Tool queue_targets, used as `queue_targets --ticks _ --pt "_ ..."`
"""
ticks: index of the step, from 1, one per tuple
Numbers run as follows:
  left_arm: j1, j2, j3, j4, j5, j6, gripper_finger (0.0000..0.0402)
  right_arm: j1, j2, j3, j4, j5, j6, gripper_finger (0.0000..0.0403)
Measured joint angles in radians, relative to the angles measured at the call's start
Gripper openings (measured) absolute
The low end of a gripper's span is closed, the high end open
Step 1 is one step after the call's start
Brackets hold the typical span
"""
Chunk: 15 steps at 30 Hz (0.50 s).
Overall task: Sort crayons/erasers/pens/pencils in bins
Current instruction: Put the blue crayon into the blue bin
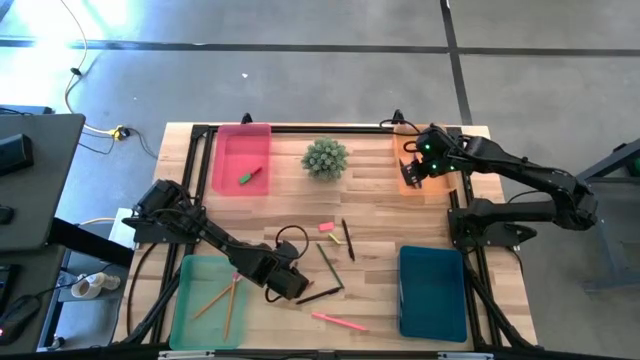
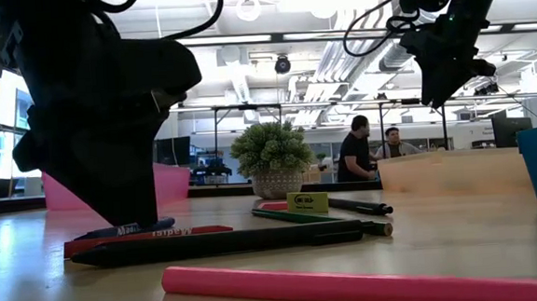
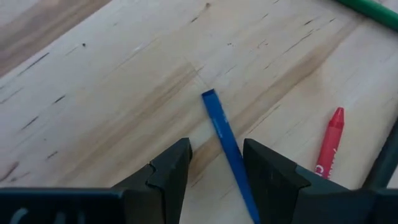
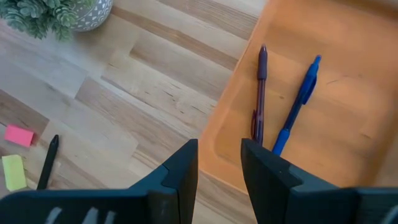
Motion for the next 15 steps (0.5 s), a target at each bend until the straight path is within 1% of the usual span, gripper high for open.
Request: queue_targets --ticks 4,7,10,15 --pt "0.009 0.001 0.000 -0.019 0.007 0.002 0.0144 0.000 0.000 0.000 0.000 0.000 -0.002 0.0114" --pt "0.021 0.001 0.000 -0.026 0.025 0.012 0.0134 0.000 0.000 0.000 0.000 0.000 -0.002 0.0114" --pt "0.034 0.001 -0.001 -0.033 0.042 0.038 0.0112 0.000 0.000 0.000 0.000 0.000 -0.002 0.0114" --pt "0.043 0.000 -0.003 -0.043 0.071 0.055 0.0065 0.000 0.000 0.000 0.000 0.001 -0.002 0.0114"
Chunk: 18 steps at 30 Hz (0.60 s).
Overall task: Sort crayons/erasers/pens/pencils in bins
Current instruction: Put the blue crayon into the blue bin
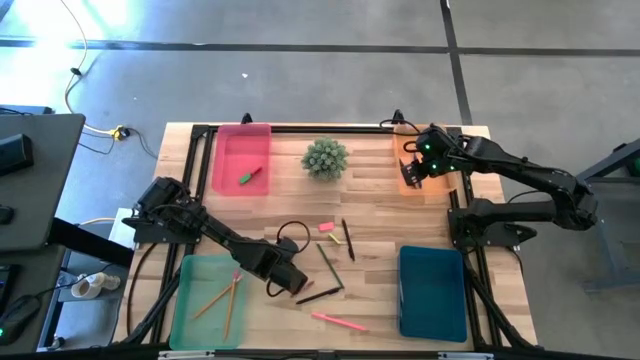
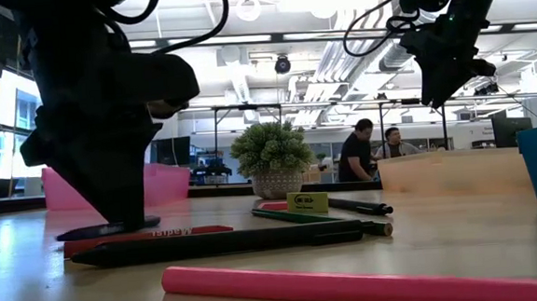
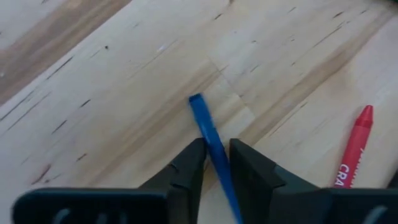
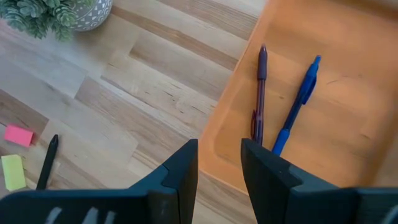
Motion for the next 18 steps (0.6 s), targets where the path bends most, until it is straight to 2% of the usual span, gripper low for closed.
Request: queue_targets --ticks 8,18 --pt "0.000 -0.001 -0.002 0.000 0.003 0.025 0.0014 0.000 0.000 0.000 0.000 0.000 -0.013 0.0114" --pt "0.000 -0.005 -0.003 0.007 0.010 0.026 0.0014 0.028 -0.053 0.000 0.000 -0.084 -0.061 0.0114"
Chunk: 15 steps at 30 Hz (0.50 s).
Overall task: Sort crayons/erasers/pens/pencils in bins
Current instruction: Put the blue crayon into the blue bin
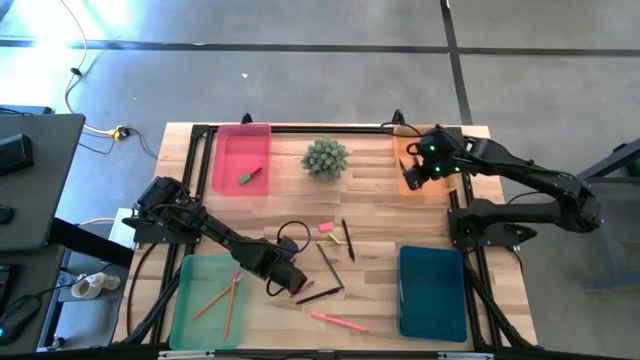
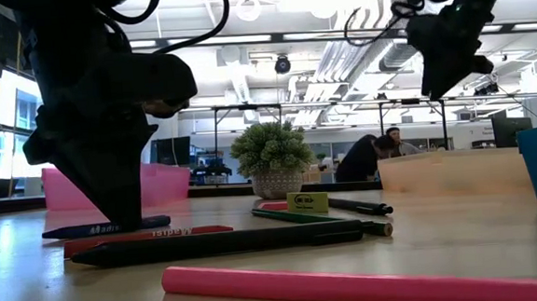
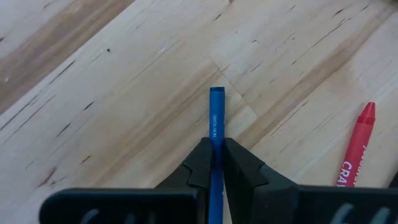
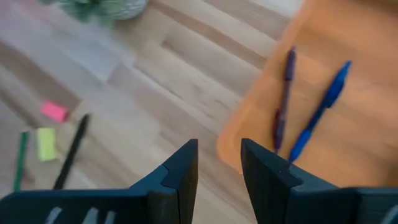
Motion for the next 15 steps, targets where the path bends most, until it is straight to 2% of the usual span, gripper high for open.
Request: queue_targets --ticks 5,11,15 --pt "0.000 0.000 0.000 0.002 0.007 0.000 0.0014 0.075 -0.075 0.000 0.000 -0.020 0.006 0.0114" --pt "0.001 -0.001 0.000 0.003 0.023 0.000 0.0014 0.207 -0.128 0.000 0.000 -0.112 0.045 0.0114" --pt "0.001 -0.002 0.000 0.004 0.029 0.000 0.0014 0.327 -0.133 0.000 0.001 -0.098 0.098 0.0114"
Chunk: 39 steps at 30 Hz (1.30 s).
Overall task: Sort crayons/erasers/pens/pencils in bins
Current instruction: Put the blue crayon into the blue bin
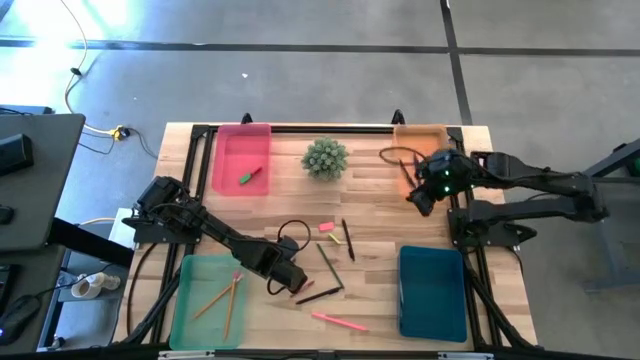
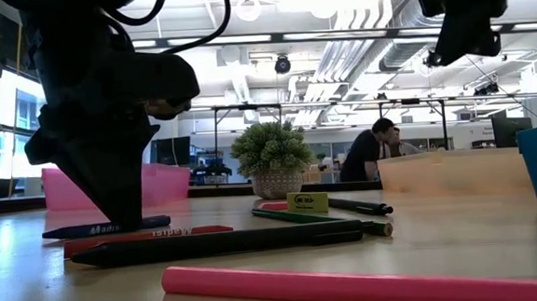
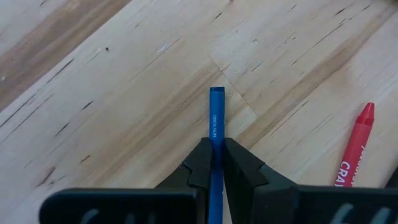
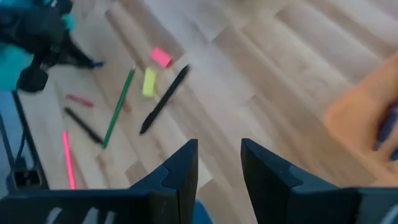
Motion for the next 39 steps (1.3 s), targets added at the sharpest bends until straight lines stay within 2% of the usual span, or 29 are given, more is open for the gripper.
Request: queue_targets --ticks 9,20,28,39 --pt "0.002 -0.019 -0.004 0.015 0.024 0.000 0.0014 0.288 0.000 0.000 0.000 0.199 0.136 0.0114" --pt "0.045 -0.067 -0.005 0.068 0.095 0.063 0.0014 0.416 0.000 -0.001 0.010 0.216 0.221 0.0114" --pt "0.083 -0.069 -0.003 0.254 0.121 0.112 0.0014 0.499 0.000 -0.001 0.141 0.202 0.247 0.0114" --pt "0.150 -0.071 -0.002 0.627 0.115 0.191 0.0014 0.605 0.000 -0.001 0.227 0.200 0.317 0.0114"
